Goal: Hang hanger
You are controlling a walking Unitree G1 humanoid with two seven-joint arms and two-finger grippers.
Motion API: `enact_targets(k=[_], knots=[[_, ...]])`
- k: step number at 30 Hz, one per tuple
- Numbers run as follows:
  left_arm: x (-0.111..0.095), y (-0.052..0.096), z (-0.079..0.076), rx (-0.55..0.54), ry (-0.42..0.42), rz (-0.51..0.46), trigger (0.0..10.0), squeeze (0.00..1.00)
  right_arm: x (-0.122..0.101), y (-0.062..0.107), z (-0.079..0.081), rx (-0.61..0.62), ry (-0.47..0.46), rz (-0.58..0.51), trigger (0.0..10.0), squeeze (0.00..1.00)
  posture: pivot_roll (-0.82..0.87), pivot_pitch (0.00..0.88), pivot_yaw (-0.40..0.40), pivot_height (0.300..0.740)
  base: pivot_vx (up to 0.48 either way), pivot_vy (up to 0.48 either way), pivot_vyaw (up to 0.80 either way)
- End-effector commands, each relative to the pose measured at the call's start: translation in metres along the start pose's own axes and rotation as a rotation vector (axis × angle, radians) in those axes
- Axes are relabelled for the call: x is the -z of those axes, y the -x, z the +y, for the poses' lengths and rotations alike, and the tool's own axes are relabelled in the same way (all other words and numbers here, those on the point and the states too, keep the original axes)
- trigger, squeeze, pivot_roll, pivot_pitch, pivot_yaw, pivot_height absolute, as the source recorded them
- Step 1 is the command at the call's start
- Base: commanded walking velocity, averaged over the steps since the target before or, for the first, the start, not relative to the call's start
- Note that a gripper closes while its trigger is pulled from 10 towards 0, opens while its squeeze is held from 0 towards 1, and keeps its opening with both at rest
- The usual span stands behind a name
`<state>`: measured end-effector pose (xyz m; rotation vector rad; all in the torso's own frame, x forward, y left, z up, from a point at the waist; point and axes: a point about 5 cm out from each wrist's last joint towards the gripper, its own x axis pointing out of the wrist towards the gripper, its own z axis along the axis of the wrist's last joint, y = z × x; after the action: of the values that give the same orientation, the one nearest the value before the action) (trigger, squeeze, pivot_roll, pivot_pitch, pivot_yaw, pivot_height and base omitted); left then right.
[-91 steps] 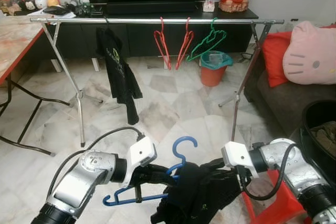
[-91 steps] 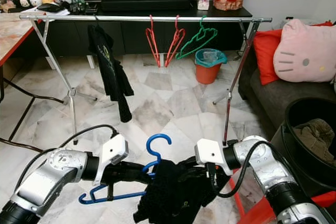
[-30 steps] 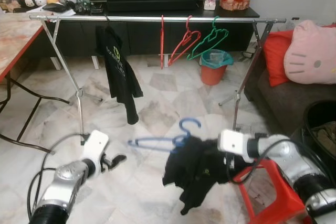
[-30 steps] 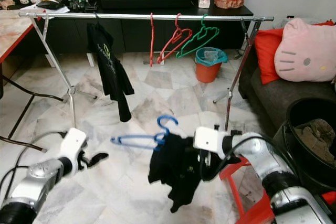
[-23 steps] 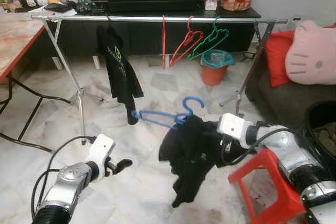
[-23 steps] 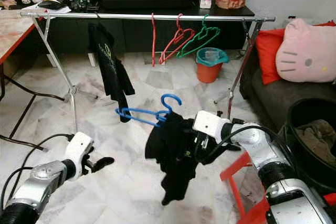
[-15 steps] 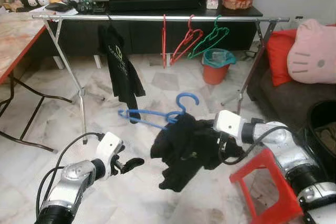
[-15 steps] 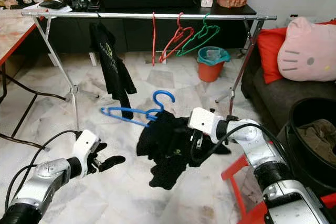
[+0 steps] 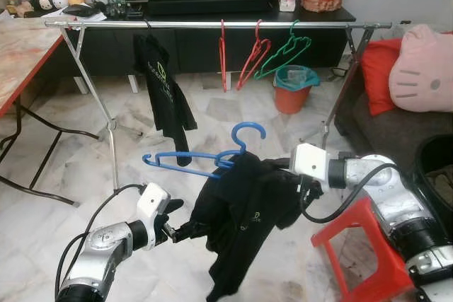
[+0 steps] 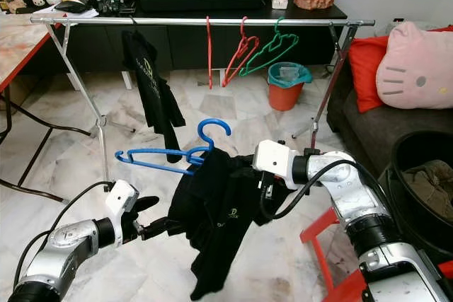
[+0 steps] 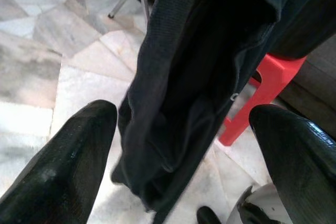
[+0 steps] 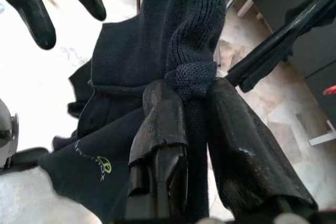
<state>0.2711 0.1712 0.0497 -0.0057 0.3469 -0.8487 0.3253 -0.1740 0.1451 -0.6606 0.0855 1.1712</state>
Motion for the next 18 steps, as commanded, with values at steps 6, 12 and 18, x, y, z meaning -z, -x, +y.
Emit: enact_targets(k=[6, 12, 18], knots=[[0.004, 0.0, 0.005, -0.049, -0.04, -0.007, 10.0, 1.0, -0.023, 0.009, -0.005, -0.016, 0.03, -0.106, 0.0, 0.0, -0.05, 0.0, 0.051, 0.74, 0.0, 0.0, 0.0], [0.01, -0.001, 0.011, -0.134, -0.099, 0.012, 10.0, 0.0, -0.03, 0.013, -0.002, -0.073, 0.028, -0.134, 0.0, 0.0, -0.05, 0.0, 0.059, 0.74, 0.0, 0.0, 0.0], [0.01, -0.006, 0.012, -0.167, -0.097, -0.025, 10.0, 0.0, -0.035, 0.015, 0.001, -0.114, 0.028, -0.143, 0.0, 0.0, -0.05, 0.0, 0.06, 0.74, 0.0, 0.0, 0.0]])
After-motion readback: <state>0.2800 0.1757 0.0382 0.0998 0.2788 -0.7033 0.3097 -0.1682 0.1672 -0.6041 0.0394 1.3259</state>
